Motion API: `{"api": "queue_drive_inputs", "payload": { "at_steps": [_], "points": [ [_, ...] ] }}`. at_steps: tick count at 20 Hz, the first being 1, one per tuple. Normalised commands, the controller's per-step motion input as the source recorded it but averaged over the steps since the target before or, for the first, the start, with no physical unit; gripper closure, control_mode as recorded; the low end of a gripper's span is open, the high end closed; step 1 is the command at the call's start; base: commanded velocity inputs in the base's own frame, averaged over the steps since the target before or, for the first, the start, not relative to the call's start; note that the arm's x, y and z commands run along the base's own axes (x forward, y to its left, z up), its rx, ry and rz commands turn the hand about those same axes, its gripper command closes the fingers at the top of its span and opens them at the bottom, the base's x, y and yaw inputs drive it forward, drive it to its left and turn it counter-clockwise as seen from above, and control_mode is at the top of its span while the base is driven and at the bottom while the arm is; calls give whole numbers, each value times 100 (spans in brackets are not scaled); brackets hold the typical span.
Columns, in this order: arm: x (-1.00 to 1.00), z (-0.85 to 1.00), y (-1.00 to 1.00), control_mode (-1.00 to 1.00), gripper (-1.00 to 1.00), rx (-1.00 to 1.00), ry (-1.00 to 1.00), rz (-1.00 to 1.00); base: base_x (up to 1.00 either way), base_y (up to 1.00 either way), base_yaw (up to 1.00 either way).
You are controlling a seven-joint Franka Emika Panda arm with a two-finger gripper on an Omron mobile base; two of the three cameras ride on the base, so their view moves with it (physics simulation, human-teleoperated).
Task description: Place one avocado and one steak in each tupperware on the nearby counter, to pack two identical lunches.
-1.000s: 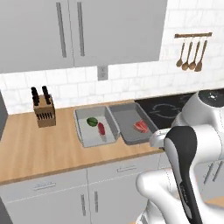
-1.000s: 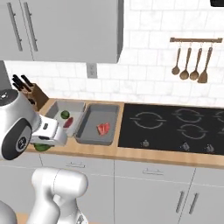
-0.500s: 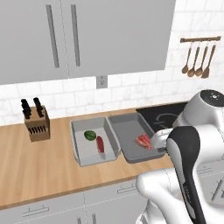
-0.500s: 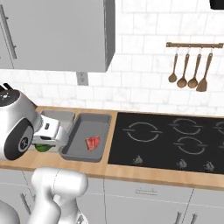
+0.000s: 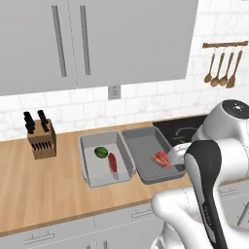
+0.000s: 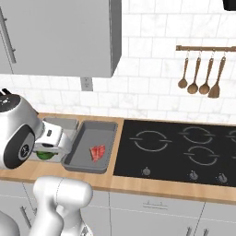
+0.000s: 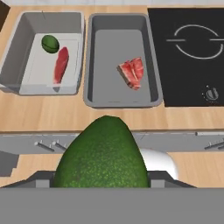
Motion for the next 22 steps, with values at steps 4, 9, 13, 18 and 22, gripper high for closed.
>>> {"api": "queue_drive_inputs", "payload": {
  "at_steps": [4,9,13,18,22],
  "points": [
    [68,-1,0,-100,100,0,-4,3,0,0,0],
    [99,-24,1,-100,100,-1,-1,4,0,0,0],
    [100,-81,0,-100,100,-3,-16,6,0,0,0],
    [100,-37,0,-100,100,-5,12,4,0,0,0],
    [100,-14,0,-100,100,-8,34,6,0,0,0]
  ]
}}
